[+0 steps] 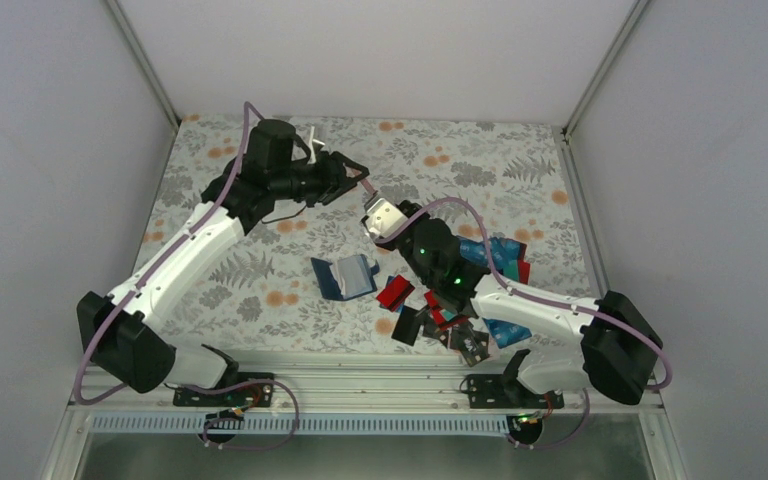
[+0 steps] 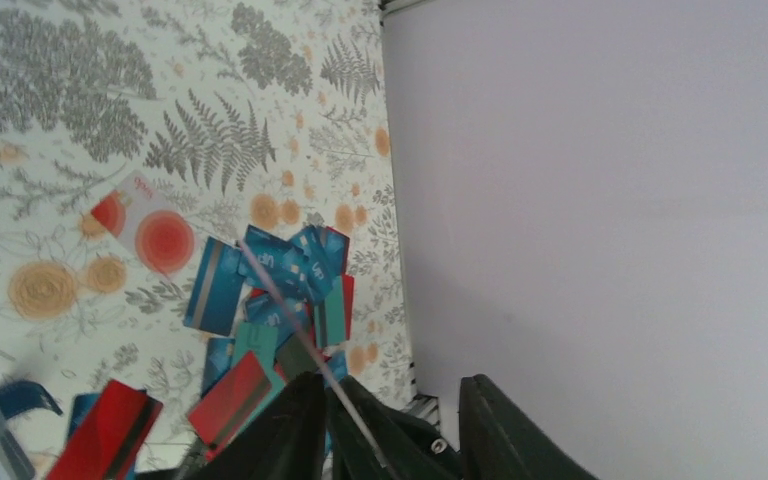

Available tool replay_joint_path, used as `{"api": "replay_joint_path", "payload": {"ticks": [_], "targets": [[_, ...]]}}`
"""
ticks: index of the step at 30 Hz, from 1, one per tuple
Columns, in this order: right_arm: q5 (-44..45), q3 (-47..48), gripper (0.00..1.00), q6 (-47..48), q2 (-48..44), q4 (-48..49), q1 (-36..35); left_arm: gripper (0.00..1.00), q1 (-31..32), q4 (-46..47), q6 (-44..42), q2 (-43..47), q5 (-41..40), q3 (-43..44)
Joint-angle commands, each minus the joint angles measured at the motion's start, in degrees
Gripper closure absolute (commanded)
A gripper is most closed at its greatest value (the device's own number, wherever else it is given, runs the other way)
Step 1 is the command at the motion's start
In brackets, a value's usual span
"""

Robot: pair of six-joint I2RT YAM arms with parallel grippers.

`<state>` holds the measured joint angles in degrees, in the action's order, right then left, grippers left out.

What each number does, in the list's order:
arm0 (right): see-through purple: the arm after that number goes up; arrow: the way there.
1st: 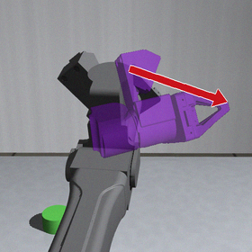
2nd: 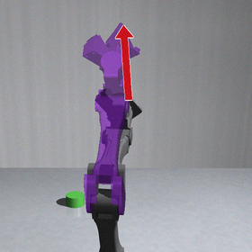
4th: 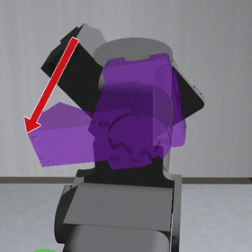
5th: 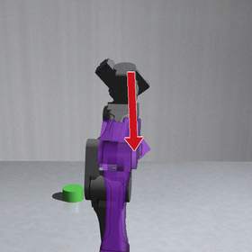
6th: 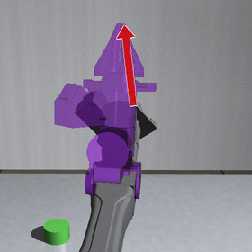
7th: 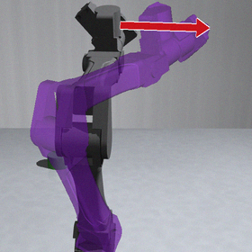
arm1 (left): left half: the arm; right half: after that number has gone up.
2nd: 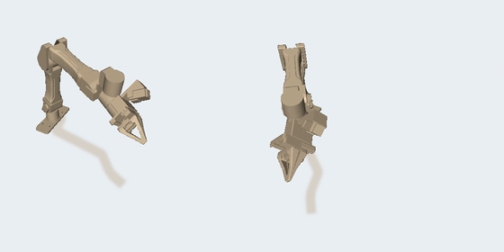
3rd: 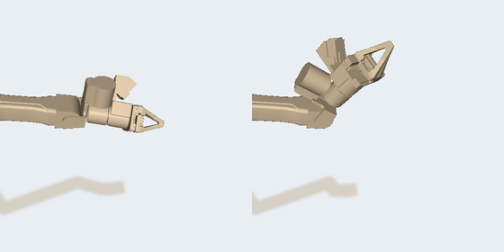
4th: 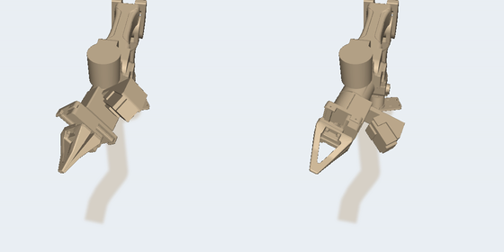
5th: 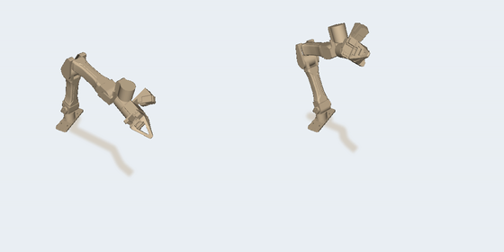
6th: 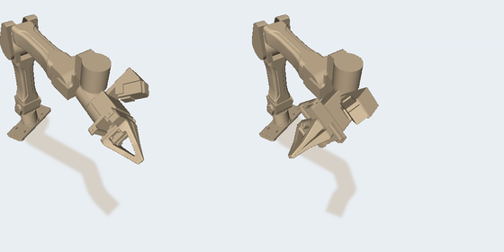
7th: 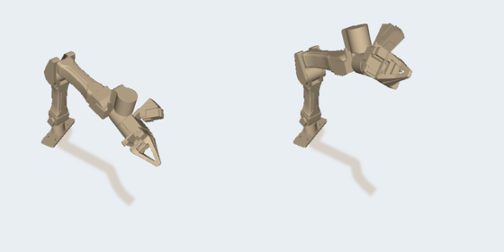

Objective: Put the credit cards into the card holder

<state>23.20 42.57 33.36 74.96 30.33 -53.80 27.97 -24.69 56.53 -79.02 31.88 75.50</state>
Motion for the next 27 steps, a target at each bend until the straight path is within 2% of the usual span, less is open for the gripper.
{"api": "replay_joint_path", "payload": {"ticks": [1,9,14,15,19,21,24,27], "targets": [[2.3,1.9,0.96,1.5,1.2,3.1,-1.3,0.71,-0.2,1.7,1.0,-0.8,0.8,-0.6],[3.3,1.8,0.96,2.6,1.6,3.2,-2.1,0.97,-0.2,1.0,0.6,-2.0,0.9,-0.4],[2.9,2.1,0.96,2.5,1.5,2.2,-2.1,0.98,-0.3,0.3,0.3,-2.4,0.6,-0.4],[2.3,2.2,0.91,2.3,1.5,1.4,-2.2,0.98,-0.3,0.3,0.3,-2.6,0.7,-0.4],[1.4,2.6,0.56,1.0,1.5,-0.9,-2.2,0.98,-0.6,0.5,0.4,-3.3,0.8,-0.6],[0.9,2.5,0.46,-0.2,1.3,-2.3,-2.2,0.98,-1.0,0.7,0.1,-3.4,0.5,-0.6],[-1.8,3.0,0.4,-4.4,0.3,-5.7,-2.3,0.98,-1.5,0.0,-1.8,-3.7,-1.0,-0.2],[-4.6,4.1,0.38,-11.7,-1.1,-10.6,-1.9,0.98,-1.8,-0.8,-5.1,-3.2,-3.5,-1.5]]}}
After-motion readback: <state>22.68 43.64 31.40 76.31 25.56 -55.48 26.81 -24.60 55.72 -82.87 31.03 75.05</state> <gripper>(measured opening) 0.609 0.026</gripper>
